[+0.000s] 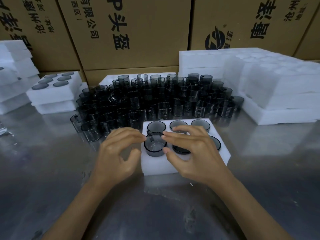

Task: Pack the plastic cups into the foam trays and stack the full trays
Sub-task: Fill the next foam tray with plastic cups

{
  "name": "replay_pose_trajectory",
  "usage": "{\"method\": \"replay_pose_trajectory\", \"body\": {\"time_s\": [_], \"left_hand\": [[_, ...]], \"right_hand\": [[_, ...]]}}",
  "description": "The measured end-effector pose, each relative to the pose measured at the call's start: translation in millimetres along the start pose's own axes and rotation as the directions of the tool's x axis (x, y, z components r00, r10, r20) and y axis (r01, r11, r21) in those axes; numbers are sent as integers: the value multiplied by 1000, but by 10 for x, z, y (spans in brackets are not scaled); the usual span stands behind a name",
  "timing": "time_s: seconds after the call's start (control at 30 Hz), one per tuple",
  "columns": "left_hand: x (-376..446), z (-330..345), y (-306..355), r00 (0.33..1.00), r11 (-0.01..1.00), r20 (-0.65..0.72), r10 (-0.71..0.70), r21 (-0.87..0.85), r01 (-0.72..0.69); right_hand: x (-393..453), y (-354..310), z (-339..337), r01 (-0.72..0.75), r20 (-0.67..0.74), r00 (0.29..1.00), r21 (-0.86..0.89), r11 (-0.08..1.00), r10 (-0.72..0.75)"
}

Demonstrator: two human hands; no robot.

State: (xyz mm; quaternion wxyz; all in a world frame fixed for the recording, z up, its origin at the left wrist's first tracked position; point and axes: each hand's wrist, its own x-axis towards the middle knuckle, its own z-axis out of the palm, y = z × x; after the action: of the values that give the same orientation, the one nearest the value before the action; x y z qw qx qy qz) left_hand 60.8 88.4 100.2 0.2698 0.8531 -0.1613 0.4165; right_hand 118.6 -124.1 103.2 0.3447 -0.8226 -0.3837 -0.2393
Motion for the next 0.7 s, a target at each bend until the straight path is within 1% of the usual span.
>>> {"method": "replay_pose_trajectory", "body": {"time_s": [0.07, 0.13, 0.3, 0.4, 0.5, 0.7], "left_hand": [[6, 10, 1, 1000, 1000, -11, -1, 3, 1], [6, 21, 19, 1000, 1000, -8, -1, 12, 1], [7, 17, 28, 1000, 999, -12, -4, 47, 5], [-4, 35, 11, 1000, 996, 21, 16, 89, -17], [-12, 51, -7, 999, 994, 33, 19, 107, -22], [-25, 62, -41, 999, 993, 24, 27, 114, -30]], "right_hand": [[-2, -11, 23, -14, -51, 999, 23, 1000, 15], [-8, -7, 45, -41, -56, 997, 38, 998, 43], [-16, 7, 80, -83, -35, 996, 28, 996, 84], [-27, 21, 111, -115, 0, 993, -31, 993, 115], [-28, 34, 130, -126, 5, 992, -85, 988, 127], [-15, 10, 112, -161, 48, 985, -94, 982, 166]]}}
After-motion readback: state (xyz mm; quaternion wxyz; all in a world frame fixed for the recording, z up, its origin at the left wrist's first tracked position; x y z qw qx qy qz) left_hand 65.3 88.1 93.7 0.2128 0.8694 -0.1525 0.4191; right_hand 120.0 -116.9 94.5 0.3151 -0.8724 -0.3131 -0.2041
